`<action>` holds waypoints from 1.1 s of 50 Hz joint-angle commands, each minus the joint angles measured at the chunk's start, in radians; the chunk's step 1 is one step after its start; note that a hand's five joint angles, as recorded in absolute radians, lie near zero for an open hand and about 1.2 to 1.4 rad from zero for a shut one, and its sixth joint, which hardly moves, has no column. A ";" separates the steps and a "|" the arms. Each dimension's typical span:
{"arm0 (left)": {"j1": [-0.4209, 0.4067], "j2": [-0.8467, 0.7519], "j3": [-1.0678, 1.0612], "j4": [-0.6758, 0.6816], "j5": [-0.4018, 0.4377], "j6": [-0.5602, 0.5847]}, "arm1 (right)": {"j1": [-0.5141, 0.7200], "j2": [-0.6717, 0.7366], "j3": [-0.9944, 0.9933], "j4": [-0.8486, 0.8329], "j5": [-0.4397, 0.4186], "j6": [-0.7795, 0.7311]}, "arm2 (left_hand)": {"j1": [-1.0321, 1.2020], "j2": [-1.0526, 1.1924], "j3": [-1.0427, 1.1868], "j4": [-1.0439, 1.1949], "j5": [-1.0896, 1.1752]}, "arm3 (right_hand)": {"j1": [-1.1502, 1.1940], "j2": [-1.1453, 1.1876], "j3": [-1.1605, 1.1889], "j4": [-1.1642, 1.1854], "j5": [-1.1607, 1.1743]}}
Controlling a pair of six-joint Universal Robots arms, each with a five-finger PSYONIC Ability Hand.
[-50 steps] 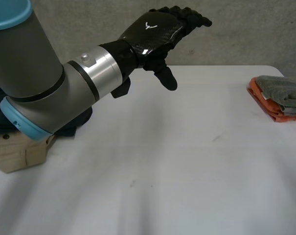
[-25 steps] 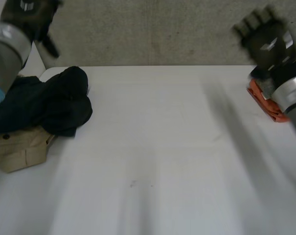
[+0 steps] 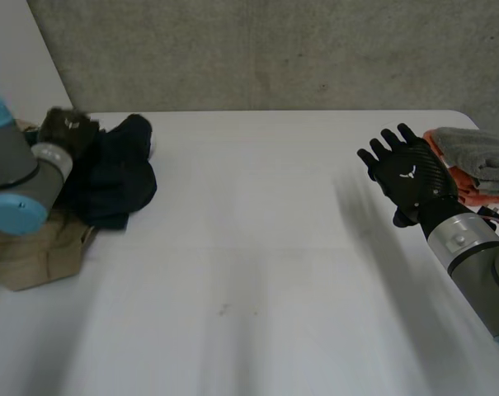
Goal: Fold the laundry.
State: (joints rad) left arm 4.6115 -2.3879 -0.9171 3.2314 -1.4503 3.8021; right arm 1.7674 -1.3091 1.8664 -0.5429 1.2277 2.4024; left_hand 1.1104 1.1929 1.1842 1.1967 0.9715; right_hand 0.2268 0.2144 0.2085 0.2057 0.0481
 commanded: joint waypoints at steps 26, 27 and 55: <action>-0.726 0.237 -0.350 0.022 0.139 -0.150 | -0.123 -0.162 -0.026 0.050 0.090 0.158 | -0.671 -0.753 -0.745 -0.757 -0.706 | -0.052 -0.040 -0.034 -0.031 -0.048; -0.718 0.263 -0.348 0.024 0.133 -0.151 | -0.121 -0.160 -0.030 0.060 0.087 0.159 | -0.682 -0.765 -0.756 -0.769 -0.718 | -0.052 -0.040 -0.034 -0.031 -0.048; -0.211 0.540 -0.867 0.019 -0.050 -0.315 | 0.236 0.451 -0.871 0.853 -0.059 0.304 | -0.788 -0.871 -0.862 -0.875 -0.824 | 0.140 0.152 0.158 0.161 0.144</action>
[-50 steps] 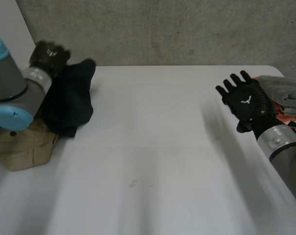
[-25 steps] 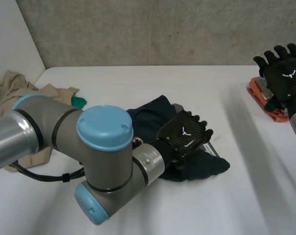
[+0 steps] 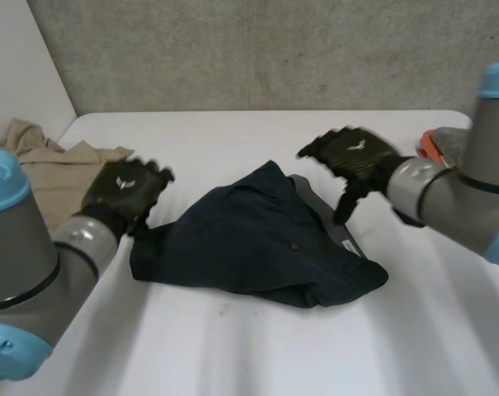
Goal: Fold the laundry.
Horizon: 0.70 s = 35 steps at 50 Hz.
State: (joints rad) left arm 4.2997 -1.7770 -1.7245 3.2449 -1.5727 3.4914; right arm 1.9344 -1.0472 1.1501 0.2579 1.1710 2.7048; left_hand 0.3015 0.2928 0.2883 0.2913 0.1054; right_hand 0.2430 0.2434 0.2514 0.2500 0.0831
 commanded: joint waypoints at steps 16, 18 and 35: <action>0.129 -0.323 0.164 0.019 0.197 0.014 | 0.132 0.435 -0.320 -0.092 0.133 0.020 | 1.095 1.103 1.108 1.105 1.116 | 1.153 1.153 1.145 1.146 1.139; 0.126 -0.322 0.213 0.036 0.191 0.026 | 0.130 0.444 -0.351 -0.109 0.153 0.018 | 1.095 1.103 1.108 1.105 1.116 | 1.153 1.153 1.145 1.146 1.139; 0.068 -0.340 0.879 0.708 0.157 0.156 | 0.129 0.251 -0.673 -0.828 0.332 -0.062 | 1.095 1.103 1.108 1.105 1.116 | 1.153 1.153 1.145 1.146 1.139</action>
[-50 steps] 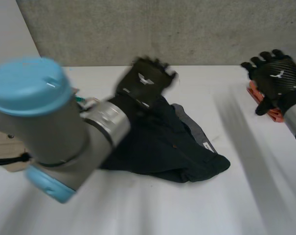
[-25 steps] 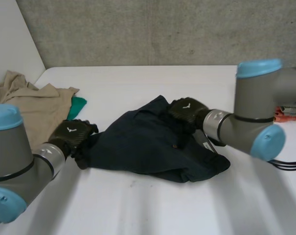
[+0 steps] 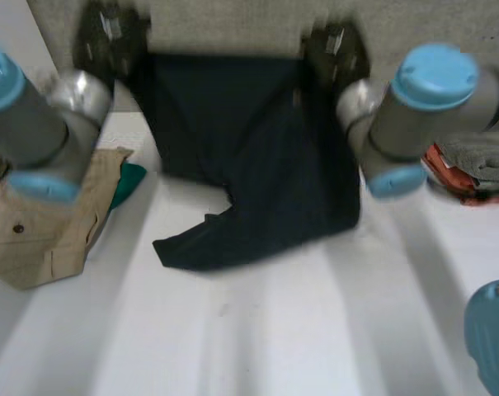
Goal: Fold the laundry.
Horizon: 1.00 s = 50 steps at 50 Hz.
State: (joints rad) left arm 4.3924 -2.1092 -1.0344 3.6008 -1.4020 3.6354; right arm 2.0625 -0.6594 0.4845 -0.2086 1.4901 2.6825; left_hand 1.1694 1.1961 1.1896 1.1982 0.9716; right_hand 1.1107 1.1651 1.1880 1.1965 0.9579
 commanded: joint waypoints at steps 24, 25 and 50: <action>-0.113 0.032 -0.487 0.109 -0.022 0.086 | -0.028 -0.192 0.609 0.009 -0.044 -0.136 | 0.227 0.200 0.207 0.198 0.250 | 0.286 0.231 0.208 0.200 0.264; -0.117 0.049 -0.543 0.064 -0.022 0.098 | -0.030 -0.195 0.655 0.065 -0.044 -0.154 | 0.227 0.200 0.207 0.198 0.250 | 0.286 0.231 0.208 0.200 0.264; -0.272 0.485 -0.756 -0.843 -0.012 0.204 | -0.130 -0.723 1.209 0.686 -0.050 -0.537 | 0.227 0.200 0.207 0.198 0.250 | 0.286 0.231 0.208 0.200 0.264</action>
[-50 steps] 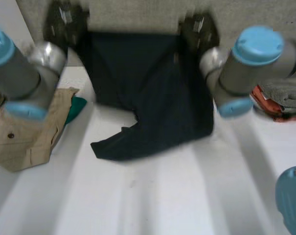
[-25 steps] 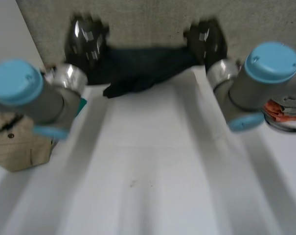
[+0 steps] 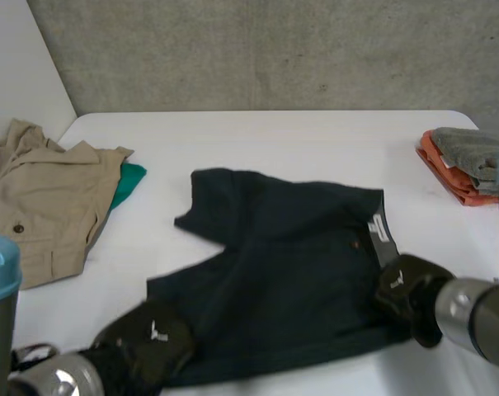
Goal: Fold the laundry.
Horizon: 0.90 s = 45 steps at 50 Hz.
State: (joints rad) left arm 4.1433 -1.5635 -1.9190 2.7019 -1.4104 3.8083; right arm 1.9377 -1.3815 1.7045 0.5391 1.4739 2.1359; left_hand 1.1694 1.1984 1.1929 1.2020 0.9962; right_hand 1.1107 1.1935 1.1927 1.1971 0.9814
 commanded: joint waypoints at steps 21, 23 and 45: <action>0.060 -0.875 1.001 0.670 -0.136 0.211 | 0.041 0.560 -0.609 -0.812 0.095 0.177 | 0.227 0.198 0.203 0.194 0.226 | 0.286 0.203 0.204 0.199 0.240; 0.074 -0.932 1.069 0.670 -0.134 0.229 | 0.043 0.619 -0.655 -0.863 0.089 0.171 | 0.227 0.198 0.203 0.194 0.226 | 0.286 0.203 0.204 0.199 0.240; 0.038 -0.650 0.820 0.763 -0.134 -0.053 | 0.008 0.306 -0.470 -0.564 0.065 0.461 | -0.995 -1.024 -1.018 -1.027 -0.996 | -0.936 -1.019 -1.018 -1.023 -0.981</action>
State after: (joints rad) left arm 4.1843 -2.3919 -0.8886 3.4648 -1.5454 3.8392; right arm 1.9823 -0.8808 1.0694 -0.2526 1.5545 2.4753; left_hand 0.1961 0.2072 0.2101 0.2037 0.0487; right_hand 0.2244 0.2110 0.2073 0.2056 0.0452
